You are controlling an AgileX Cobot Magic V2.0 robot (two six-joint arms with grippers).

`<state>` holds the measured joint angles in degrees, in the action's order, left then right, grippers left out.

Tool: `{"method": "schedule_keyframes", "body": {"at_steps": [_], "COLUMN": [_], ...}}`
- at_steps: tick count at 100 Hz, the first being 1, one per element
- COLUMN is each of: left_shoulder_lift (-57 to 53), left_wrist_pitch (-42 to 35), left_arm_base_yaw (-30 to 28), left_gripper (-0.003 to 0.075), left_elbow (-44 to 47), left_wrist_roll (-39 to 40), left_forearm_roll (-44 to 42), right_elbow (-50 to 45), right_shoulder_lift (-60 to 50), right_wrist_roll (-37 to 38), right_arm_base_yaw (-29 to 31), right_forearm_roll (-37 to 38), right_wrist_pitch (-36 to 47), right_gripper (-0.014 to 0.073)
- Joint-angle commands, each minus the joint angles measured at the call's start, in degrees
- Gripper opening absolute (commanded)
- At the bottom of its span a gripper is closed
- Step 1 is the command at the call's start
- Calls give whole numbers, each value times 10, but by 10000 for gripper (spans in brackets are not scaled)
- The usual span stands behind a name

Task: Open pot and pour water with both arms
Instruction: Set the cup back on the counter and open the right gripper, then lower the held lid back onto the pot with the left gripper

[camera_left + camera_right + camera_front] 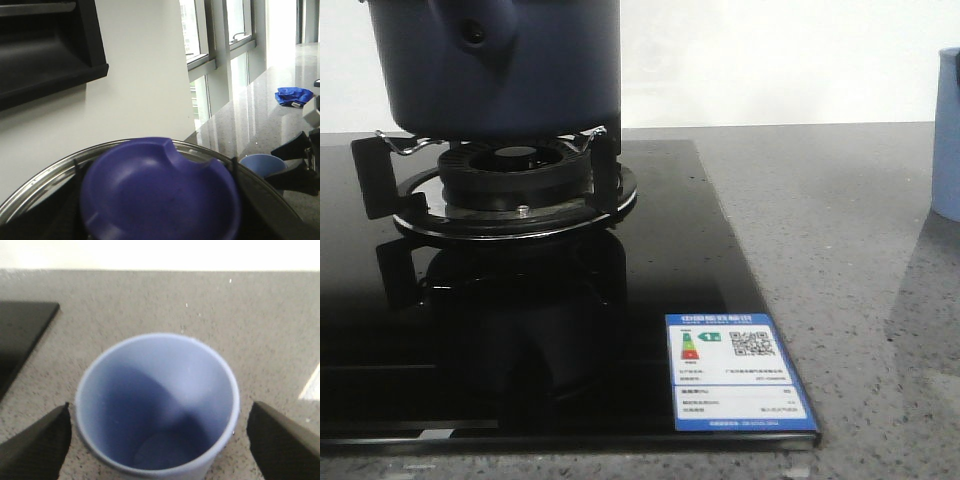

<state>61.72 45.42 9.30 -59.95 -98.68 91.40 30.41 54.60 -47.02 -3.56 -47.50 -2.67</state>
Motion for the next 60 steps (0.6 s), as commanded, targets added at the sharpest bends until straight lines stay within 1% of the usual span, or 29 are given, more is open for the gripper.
{"method": "schedule_keyframes", "body": {"at_steps": [1, 9, 28, 32, 37, 44, 46, 48, 51, 52, 53, 55, 56, 59, 60], "left_shoulder_lift": [4, 20, 72, 85, 100, 120, 126, 130, 139, 140, 142, 146, 149, 153, 156], "left_wrist_pitch": [19, 20, 11, 11, 11, 11, 11, 11, 11, 13, 13, 14, 14, 16, 16], "left_arm_base_yaw": [5, 5, 5, 5, 5, 5, 5, 5, 5, 5, 5, 5, 5, 5, 5], "left_gripper": [253, 253, 253, 253, 253, 253, 253, 253, 253, 253, 253, 253, 253, 253, 253], "left_elbow": [-17, -17, -17, -17, -17, -17, -17, -17, -17, -17, -17, -17, -17, -18, -18], "left_wrist_roll": [4, 4, 4, 3, 3, 0, -4, -10, -19, -23, -26, -32, -33, -35, -35], "left_forearm_roll": [39, 37, 22, 22, 22, 26, 30, 32, 36, 38, 39, 41, 43, 44, 44], "right_elbow": [14, 16, 59, 68, 80, 90, 92, 93, 93, 93, 93, 93, 93, 93, 93], "right_shoulder_lift": [-30, -59, -146, -165, -187, -216, -224, -232, -243, -248, -251, -259, -263, -271, -273], "right_wrist_roll": [-3, -3, -3, -3, -3, -3, -3, -3, -3, -3, -3, -3, -3, -3, -3], "right_arm_base_yaw": [2, 2, 2, 2, 2, 2, 2, 2, 2, 2, 2, 2, 2, 2, 2], "right_forearm_roll": [-3, -3, -3, -3, -3, -3, -3, -4, -6, -6, -6, -6, -6, -6, -6], "right_wrist_pitch": [27, 11, -95, -114, -131, -149, -154, -157, -159, -161, -162, -168, -170, -177, -181], "right_gripper": [654, 654, 652, 639, 596, 481, 433, 360, 281, 239, 239, 154, 132, 29, 8]}}
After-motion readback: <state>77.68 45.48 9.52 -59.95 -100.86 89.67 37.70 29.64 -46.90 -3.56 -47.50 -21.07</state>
